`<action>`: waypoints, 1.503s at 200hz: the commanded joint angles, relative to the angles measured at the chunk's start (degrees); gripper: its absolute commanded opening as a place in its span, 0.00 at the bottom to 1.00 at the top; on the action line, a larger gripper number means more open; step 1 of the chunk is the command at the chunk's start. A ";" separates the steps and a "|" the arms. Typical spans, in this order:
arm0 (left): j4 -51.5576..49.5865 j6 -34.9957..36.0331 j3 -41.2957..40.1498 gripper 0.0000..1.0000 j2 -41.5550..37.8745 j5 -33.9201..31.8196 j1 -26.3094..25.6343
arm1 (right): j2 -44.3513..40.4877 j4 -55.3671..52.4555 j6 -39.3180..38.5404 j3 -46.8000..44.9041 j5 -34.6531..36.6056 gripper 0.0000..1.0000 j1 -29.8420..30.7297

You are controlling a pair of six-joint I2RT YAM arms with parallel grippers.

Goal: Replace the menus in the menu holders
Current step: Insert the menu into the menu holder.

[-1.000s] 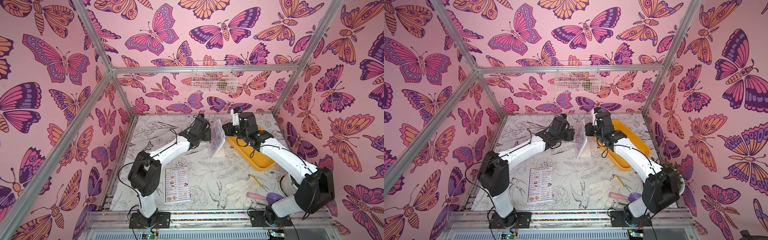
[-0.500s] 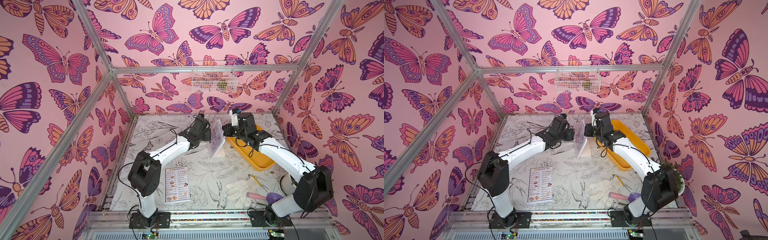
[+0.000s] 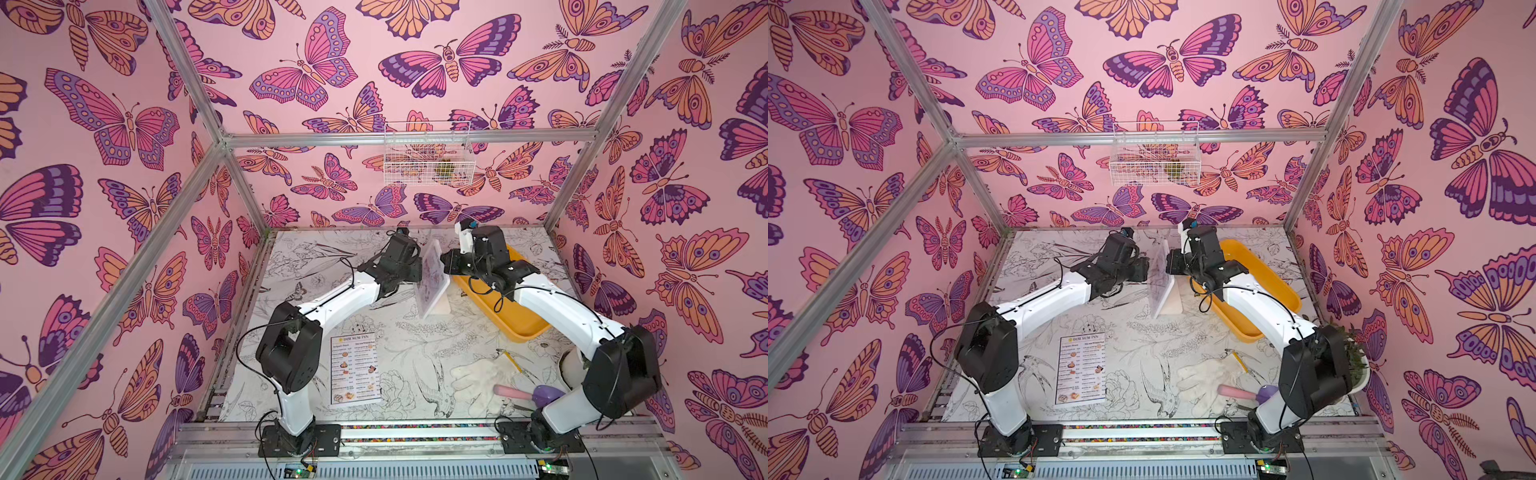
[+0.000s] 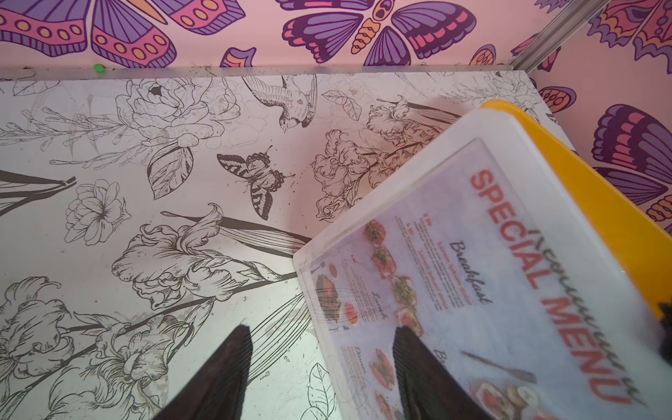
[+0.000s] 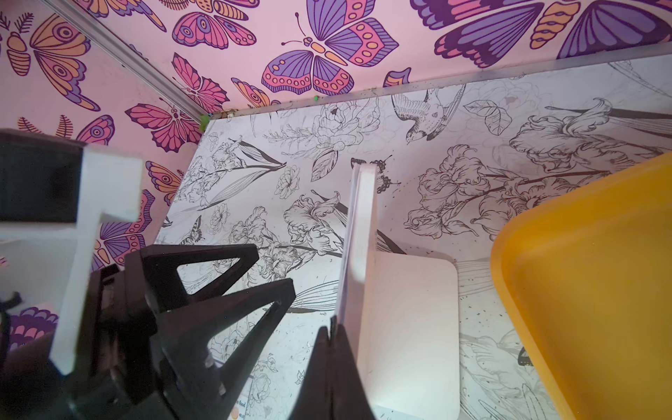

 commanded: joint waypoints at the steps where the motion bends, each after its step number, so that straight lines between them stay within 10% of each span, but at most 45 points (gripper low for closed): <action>1: 0.77 0.22 0.54 0.65 -0.75 -0.77 0.38 | 0.57 -1.25 0.28 1.58 -0.92 0.03 -0.23; 300: 1.26 -0.05 0.09 0.64 -1.25 -1.02 0.30 | -3.47 -1.17 0.86 -1.49 -1.06 0.05 -1.01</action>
